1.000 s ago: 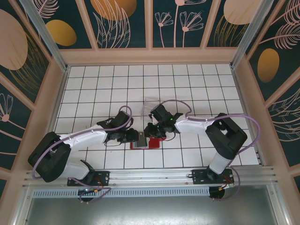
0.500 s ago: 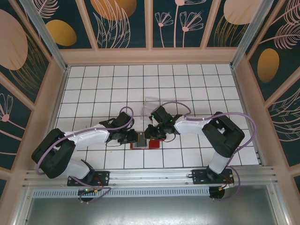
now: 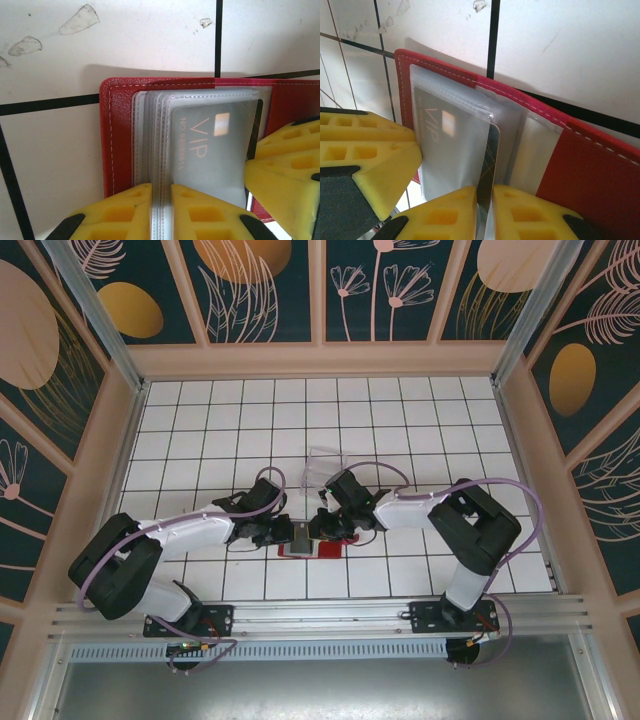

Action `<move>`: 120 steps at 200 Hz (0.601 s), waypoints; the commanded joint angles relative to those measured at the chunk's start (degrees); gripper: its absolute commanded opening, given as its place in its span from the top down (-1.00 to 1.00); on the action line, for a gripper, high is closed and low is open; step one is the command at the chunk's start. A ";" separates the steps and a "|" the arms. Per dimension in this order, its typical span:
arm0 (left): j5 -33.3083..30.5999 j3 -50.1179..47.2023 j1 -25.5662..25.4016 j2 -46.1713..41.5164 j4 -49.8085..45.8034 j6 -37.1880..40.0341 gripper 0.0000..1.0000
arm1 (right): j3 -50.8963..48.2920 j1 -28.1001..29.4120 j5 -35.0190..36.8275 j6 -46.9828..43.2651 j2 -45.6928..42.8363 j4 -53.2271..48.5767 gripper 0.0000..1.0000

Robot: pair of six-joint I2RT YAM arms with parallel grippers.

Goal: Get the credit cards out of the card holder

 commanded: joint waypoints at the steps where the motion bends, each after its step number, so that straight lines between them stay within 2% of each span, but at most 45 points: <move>1: 0.11 -1.20 -0.53 2.01 -1.01 0.37 0.67 | -1.25 0.07 -1.66 1.12 1.70 2.56 0.67; 22: 0.57 -1.12 -0.62 2.29 -0.74 0.32 0.66 | -1.39 0.07 -1.66 1.09 1.77 2.72 0.67; 73: -0.83 -0.96 -0.62 2.01 -1.86 0.50 0.64 | -2.25 -0.09 -0.56 0.95 0.26 2.12 0.89; 120: -2.33 -0.32 -0.61 2.05 -3.69 0.95 0.59 | -2.98 -0.63 0.79 0.54 -1.86 0.29 0.97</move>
